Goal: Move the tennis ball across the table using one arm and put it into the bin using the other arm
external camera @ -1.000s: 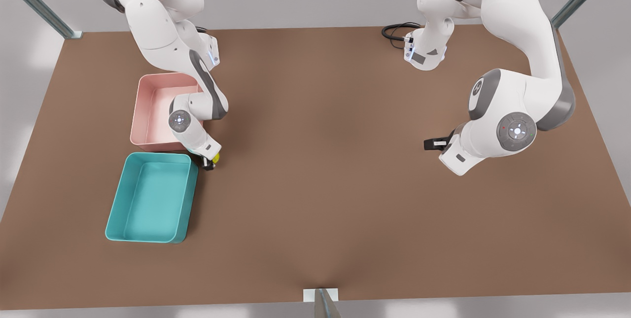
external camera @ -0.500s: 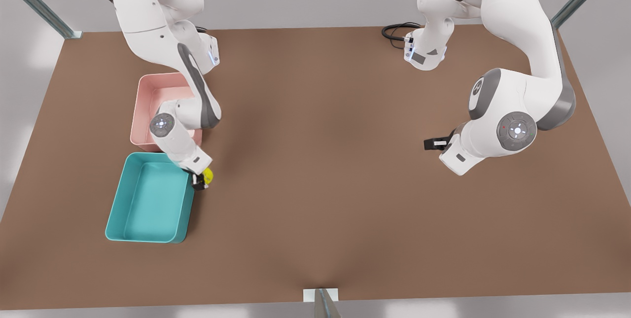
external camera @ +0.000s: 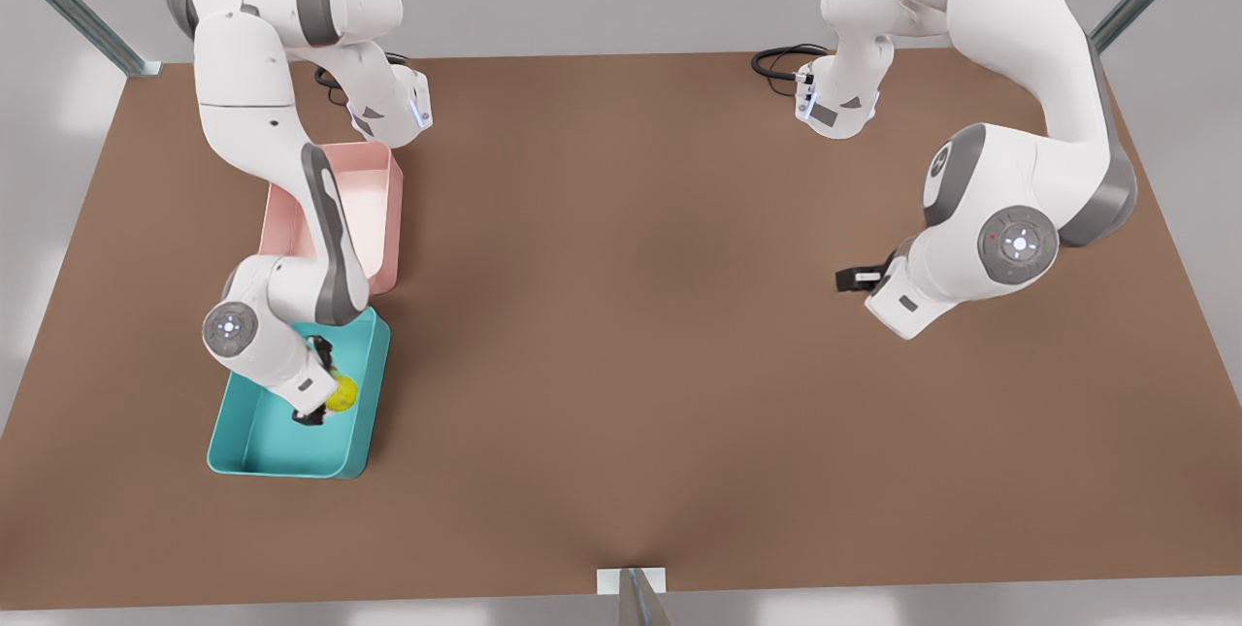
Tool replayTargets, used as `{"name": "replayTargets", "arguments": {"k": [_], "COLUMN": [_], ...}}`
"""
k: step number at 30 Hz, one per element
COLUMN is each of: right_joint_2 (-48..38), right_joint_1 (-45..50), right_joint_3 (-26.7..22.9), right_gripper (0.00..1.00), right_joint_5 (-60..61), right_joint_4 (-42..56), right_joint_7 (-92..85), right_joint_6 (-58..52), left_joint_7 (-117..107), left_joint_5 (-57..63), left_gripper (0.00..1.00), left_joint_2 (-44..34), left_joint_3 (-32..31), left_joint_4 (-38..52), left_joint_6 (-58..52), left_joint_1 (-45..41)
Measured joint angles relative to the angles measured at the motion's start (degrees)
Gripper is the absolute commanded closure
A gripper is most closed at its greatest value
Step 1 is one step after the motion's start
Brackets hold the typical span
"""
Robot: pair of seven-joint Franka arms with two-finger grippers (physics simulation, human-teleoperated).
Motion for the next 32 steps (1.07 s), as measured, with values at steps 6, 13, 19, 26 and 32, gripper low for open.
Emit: {"name": "replayTargets", "arguments": {"k": [6,13,19,26,32], "right_joint_2": [-0.09,-2.48,-17.49,-23.47,-25.26], "right_joint_1": [-1.53,-2.02,-9.29,-10.53,-10.57], "right_joint_3": [0.04,2.62,12.11,13.46,13.46], "right_gripper": [0.0,0.0,0.0,0.0,0.0], "right_joint_5": [0.33,-1.98,-5.6,-6.38,-6.45], "right_joint_4": [4.65,30.44,24.78,20.23,18.5], "right_joint_7": [3.83,34.8,56.12,73.91,84.39], "right_joint_6": [-6.23,-34.44,-48.97,-53.78,-54.66], "left_joint_7": [-0.07,-0.07,-0.11,-0.14,-0.14], "left_joint_5": [-1.83,-2.2,-2.13,-2.24,-2.18], "left_gripper": [0.0,0.0,0.0,0.0,0.0], "left_joint_2": [0.18,0.15,-0.82,-0.7,-0.57], "left_joint_3": [-1.62,-1.88,-2.53,-2.67,-2.67], "left_joint_4": [-0.01,-0.03,-0.94,-0.96,-0.91], "left_joint_6": [-0.21,-0.29,-0.87,-1.89,-2.22], "left_joint_1": [-0.03,0.22,0.33,0.37,0.41]}}
